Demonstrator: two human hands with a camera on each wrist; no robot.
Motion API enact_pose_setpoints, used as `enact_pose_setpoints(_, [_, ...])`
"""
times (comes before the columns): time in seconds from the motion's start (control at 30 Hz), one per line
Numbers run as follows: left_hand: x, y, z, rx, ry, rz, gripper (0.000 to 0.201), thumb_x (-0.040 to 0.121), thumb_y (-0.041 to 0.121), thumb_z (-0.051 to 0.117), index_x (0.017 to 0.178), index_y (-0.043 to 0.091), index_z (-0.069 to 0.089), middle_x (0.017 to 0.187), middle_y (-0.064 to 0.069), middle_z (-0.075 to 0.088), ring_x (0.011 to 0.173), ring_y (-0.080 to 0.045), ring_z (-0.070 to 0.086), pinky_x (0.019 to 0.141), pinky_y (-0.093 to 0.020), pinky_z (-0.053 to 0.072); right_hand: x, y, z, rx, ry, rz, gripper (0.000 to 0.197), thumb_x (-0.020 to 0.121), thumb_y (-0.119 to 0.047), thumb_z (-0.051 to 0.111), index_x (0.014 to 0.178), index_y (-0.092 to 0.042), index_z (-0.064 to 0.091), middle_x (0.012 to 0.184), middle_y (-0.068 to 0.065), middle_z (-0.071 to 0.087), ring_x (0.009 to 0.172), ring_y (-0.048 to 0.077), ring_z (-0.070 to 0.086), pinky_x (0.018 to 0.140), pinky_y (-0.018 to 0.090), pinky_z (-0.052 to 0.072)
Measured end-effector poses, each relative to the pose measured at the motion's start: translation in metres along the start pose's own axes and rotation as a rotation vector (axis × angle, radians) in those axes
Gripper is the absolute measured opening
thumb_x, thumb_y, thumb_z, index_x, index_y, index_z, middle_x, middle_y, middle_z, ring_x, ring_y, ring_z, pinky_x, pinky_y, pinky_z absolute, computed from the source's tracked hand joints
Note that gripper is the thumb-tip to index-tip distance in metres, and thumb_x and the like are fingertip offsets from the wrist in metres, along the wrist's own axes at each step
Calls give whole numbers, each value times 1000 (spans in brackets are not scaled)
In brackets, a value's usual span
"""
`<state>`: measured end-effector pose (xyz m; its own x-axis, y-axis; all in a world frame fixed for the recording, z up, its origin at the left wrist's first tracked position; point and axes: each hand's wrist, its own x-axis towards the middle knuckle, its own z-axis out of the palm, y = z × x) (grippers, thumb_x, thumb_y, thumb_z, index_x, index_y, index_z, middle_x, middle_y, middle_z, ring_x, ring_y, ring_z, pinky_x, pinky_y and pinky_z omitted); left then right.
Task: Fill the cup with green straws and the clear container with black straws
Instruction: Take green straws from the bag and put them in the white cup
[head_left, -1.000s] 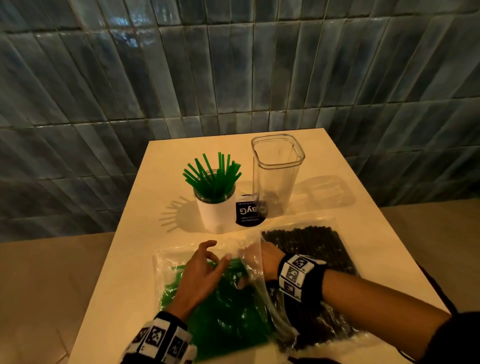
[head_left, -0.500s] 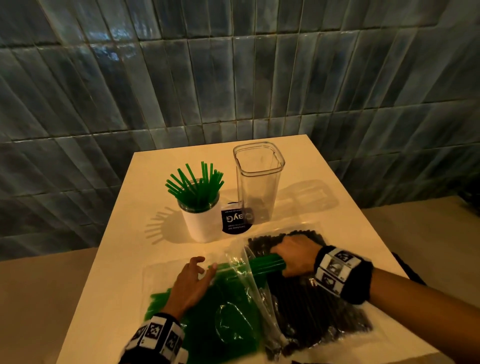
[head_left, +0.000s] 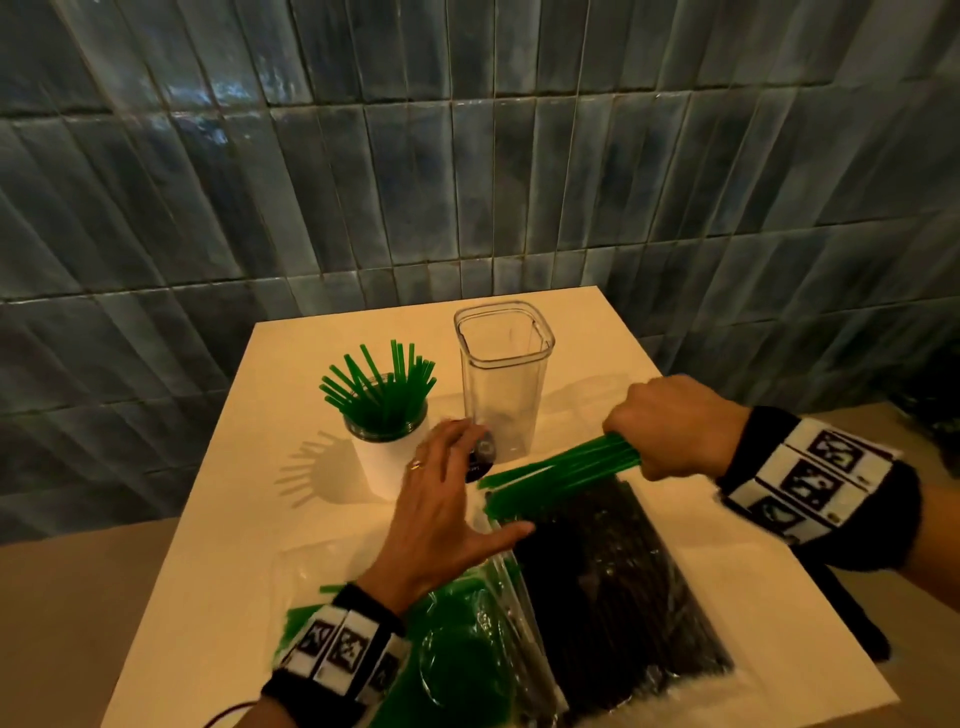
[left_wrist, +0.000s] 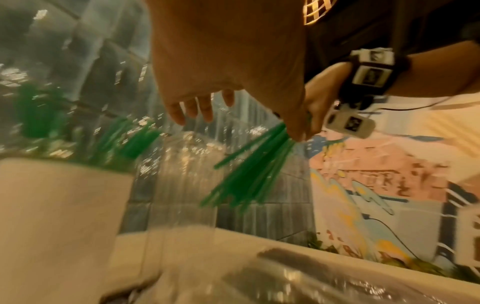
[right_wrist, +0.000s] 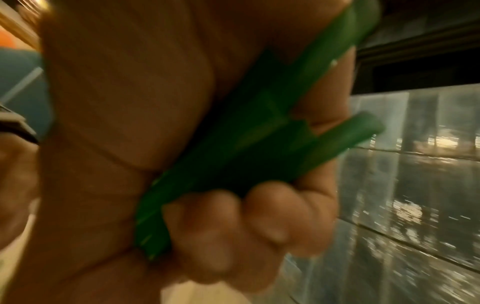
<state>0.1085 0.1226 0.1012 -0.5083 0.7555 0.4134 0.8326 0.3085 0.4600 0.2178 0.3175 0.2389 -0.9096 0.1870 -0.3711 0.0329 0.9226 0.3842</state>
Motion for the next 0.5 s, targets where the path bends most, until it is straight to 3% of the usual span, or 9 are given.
enact_pose_setpoints(0.07, [14,14,-1,68,-51,82,94,67,70,62,140,23,25,139,-10,46,129,-20,38,103,-39,31,-2,-18,-18,8,74,-87,28,86,-25,57,113,-18,59,110,9,60,101,28,60,75,31,43])
enact_pose_setpoints(0.13, [19,15,0,46,-35,52,72,71,54,70,129,21,43,114,-5,64,102,-20,62,84,-29,44,-1,-34,-30,43,147,-167,28,87,-27,57,112,-16,57,108,10,60,99,29,60,74,32,43])
enact_pose_setpoints(0.17, [18,11,0,30,-15,14,58,73,46,71,121,20,52,100,-2,69,86,-20,67,73,-26,47,0,-39,-35,71,189,-183,28,87,-30,57,111,-16,57,105,9,59,98,28,59,73,31,41])
enact_pose_setpoints(0.23, [13,-2,0,-8,36,-89,38,76,35,72,109,19,62,83,-1,71,70,-22,67,60,-25,47,2,-37,-43,200,251,-181,34,84,-42,61,112,-21,57,101,2,60,95,23,59,73,29,42])
enact_pose_setpoints(0.33, [1,-12,-5,-236,166,-290,20,80,30,73,98,23,67,63,8,64,54,-9,59,50,-16,38,2,-21,-54,749,272,-127,86,63,-62,72,137,-36,37,119,-16,53,110,7,51,96,29,43])
enact_pose_setpoints(0.4, [-2,-10,-11,-418,248,-423,11,80,26,72,86,29,64,48,15,54,44,-1,49,45,-10,31,5,-22,-53,1251,407,-112,113,48,-60,73,145,-39,19,130,-14,50,119,3,48,103,27,38])
enact_pose_setpoints(0.47, [-2,-6,-15,-581,281,-464,14,80,20,72,77,29,62,46,18,54,40,2,43,45,-10,31,14,-40,-45,1606,419,-170,111,45,-49,76,143,-34,25,133,-9,51,123,8,49,104,29,40])
enact_pose_setpoints(0.5, [0,-3,-15,-656,264,-450,14,80,16,72,76,27,64,49,18,58,42,3,45,47,-12,34,21,-54,-39,1741,351,-221,97,47,-41,77,135,-33,36,130,-7,54,123,11,50,102,30,44])
